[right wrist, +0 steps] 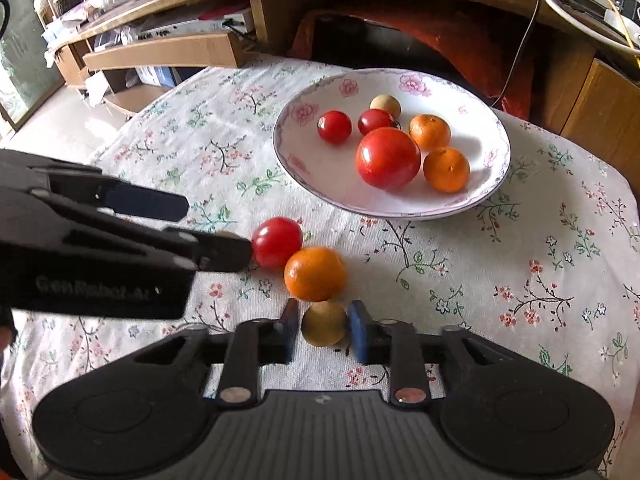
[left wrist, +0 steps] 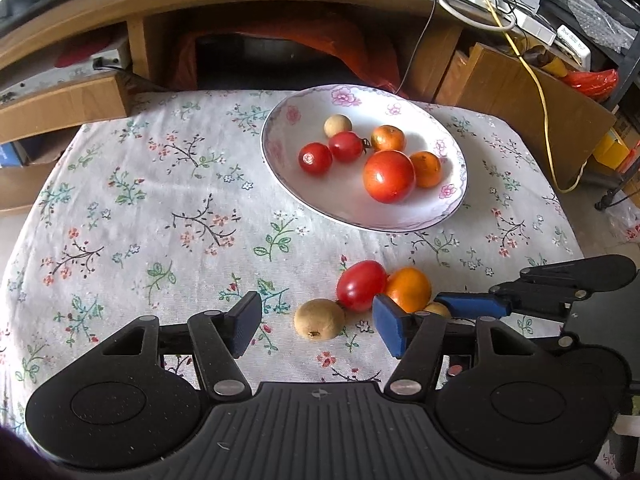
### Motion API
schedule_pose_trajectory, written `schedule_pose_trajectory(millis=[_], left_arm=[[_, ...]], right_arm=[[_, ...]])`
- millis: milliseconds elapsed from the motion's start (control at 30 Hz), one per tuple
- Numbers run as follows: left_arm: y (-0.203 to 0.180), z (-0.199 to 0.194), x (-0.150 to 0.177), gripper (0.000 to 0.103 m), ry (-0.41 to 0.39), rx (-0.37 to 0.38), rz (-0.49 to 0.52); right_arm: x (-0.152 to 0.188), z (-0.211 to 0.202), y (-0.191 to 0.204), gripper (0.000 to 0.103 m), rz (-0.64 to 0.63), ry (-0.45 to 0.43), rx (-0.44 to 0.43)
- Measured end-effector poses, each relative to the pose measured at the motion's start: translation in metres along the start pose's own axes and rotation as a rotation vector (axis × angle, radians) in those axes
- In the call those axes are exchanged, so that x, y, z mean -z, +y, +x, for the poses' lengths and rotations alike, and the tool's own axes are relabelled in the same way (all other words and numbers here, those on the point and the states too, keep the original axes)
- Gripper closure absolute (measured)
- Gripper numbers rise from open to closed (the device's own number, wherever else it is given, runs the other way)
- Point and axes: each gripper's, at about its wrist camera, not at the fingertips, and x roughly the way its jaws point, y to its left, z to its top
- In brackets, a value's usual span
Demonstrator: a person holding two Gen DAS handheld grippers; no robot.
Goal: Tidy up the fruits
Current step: 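Move both open tools back to the remaining fruit, then grasp a tan round fruit with the left tool while the right tool grasps another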
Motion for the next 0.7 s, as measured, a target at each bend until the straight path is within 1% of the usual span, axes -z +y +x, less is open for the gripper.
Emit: schedule_pose_trajectory(millis=[100, 233, 367, 433, 500, 633, 700], left_arm=[[0.001, 0.004, 0.0, 0.035, 0.015, 0.008, -0.004], [0.0, 0.012, 0.0, 0.043, 0.038, 0.008, 0.009], [-0.003, 0.024, 0.0, 0.042, 0.061, 0.019, 0.016], [-0.005, 0.027, 0.0, 0.045, 0.062, 0.013, 0.027], [-0.005, 0.029, 0.0, 0.046, 0.054, 0.008, 0.041], [-0.005, 0.029, 0.0, 0.059, 0.05, 0.007, 0.044], [-0.006, 0.028, 0.001, 0.065, 0.05, 0.016, 0.049]], right_arm=[[0.001, -0.001, 0.0, 0.077, 0.001, 0.01, -0.002], [0.004, -0.005, -0.005, 0.077, 0.013, 0.016, 0.003], [0.006, -0.009, -0.01, 0.077, 0.028, 0.012, 0.002], [0.007, -0.009, -0.011, 0.077, 0.033, 0.015, 0.004], [0.007, -0.009, -0.013, 0.077, 0.038, 0.018, 0.001], [0.008, -0.009, -0.014, 0.077, 0.04, 0.017, -0.002], [0.008, -0.009, -0.013, 0.077, 0.029, 0.014, 0.01]])
